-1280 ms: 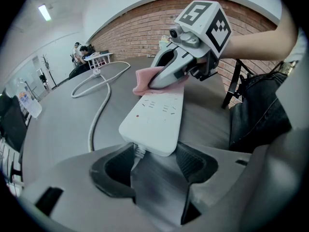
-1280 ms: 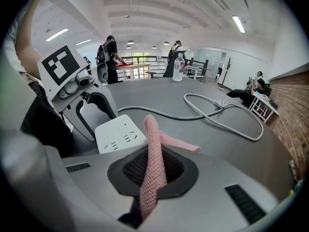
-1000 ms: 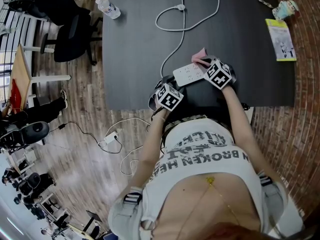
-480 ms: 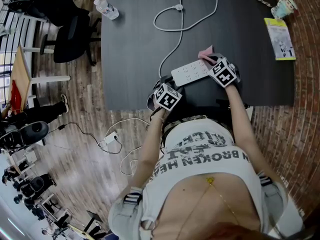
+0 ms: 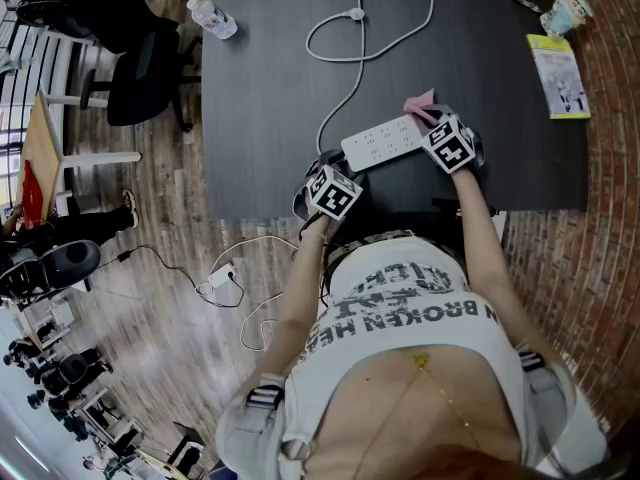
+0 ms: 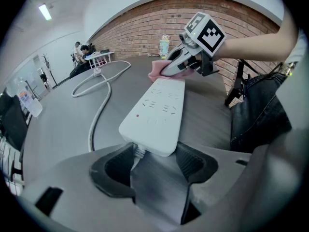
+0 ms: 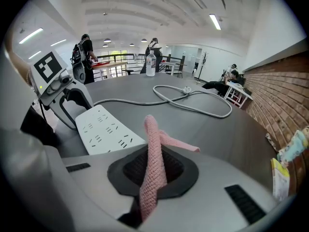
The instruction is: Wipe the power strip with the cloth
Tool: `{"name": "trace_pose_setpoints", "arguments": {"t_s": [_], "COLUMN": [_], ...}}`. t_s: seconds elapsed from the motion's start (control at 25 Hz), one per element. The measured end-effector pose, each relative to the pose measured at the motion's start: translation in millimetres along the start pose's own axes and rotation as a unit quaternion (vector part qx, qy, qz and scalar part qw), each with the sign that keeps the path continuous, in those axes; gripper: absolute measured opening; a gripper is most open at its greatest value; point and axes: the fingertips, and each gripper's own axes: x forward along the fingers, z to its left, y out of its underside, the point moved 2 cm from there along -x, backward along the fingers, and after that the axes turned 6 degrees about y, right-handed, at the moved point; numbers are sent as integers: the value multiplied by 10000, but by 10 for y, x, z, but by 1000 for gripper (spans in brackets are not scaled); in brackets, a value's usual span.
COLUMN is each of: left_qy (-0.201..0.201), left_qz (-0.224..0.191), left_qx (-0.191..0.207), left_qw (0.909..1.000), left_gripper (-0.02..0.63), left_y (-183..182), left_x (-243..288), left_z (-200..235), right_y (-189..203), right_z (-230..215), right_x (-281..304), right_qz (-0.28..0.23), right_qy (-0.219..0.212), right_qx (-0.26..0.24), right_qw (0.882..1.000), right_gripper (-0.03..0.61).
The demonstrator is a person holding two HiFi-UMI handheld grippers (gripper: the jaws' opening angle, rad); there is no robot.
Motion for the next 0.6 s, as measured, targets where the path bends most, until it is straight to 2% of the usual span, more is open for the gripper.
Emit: {"name": "trace_pose_setpoints", "arguments": {"t_s": [0.32,0.6], "left_qy": [24,7], "left_qz": [-1,-21], "left_qx": [5,14], "left_qw": [10000,10000], "left_gripper": [262,262], "left_y": [17,18], "left_x": [-9,-15], "left_z": [-17,3], "right_y": [56,70], "right_z": [-75,-108], "right_x": [-51,-71], "right_qz": [194,-12], "right_qy": [383,490], "right_qx": [44,178], "right_qw": [9991,9986], "right_gripper": [17,17]}}
